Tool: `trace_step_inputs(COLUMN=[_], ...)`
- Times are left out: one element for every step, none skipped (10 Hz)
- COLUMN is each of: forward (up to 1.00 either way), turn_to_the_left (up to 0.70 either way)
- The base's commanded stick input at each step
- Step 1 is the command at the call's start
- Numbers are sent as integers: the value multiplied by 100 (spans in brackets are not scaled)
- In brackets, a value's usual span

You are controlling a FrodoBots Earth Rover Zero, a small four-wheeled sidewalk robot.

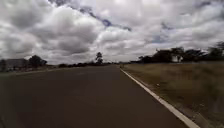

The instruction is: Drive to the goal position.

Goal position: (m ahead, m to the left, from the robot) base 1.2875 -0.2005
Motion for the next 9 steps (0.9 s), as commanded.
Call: trace_step_inputs(forward=[47,79,85,85,85,85,85,85,85], turn_to_the_left=[0,0,0,0,0,0,0,0,0])
